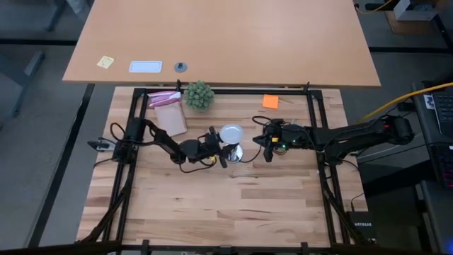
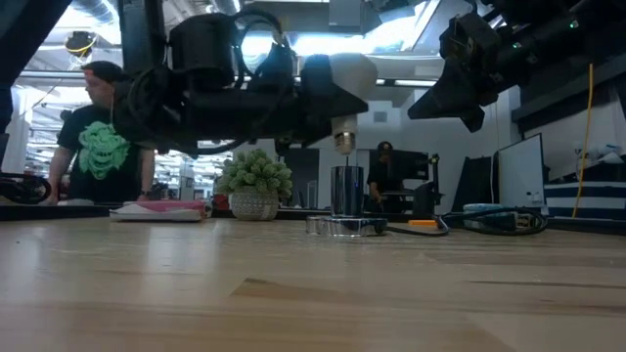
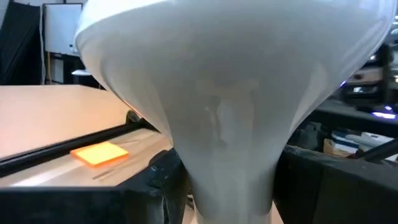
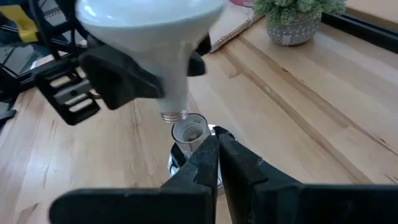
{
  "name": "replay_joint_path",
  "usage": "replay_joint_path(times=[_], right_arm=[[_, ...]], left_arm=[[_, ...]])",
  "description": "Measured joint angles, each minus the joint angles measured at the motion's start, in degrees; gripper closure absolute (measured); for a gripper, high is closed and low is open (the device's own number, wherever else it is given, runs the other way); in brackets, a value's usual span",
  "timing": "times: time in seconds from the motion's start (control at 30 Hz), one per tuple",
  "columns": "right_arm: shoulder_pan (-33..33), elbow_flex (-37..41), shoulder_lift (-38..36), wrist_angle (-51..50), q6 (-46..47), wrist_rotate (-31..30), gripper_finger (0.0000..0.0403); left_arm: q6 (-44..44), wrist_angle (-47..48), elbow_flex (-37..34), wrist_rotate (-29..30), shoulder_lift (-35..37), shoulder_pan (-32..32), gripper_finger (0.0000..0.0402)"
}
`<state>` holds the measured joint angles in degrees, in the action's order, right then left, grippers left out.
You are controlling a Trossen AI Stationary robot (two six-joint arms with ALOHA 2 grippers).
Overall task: Screw lightbulb
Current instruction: Insert the lightbulb into the lamp
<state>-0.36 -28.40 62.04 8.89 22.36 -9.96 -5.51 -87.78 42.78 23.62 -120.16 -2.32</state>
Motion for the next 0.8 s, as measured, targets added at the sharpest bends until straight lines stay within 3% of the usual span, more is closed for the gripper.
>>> replay_joint_path(times=[0.8], right_arm=[[0.0,0.0,0.0,0.4,-0.1,0.0,0.0382]], left_arm=[[1.9,9.4,0.2,-2.3,-0.1,-0.7,0.0235]])
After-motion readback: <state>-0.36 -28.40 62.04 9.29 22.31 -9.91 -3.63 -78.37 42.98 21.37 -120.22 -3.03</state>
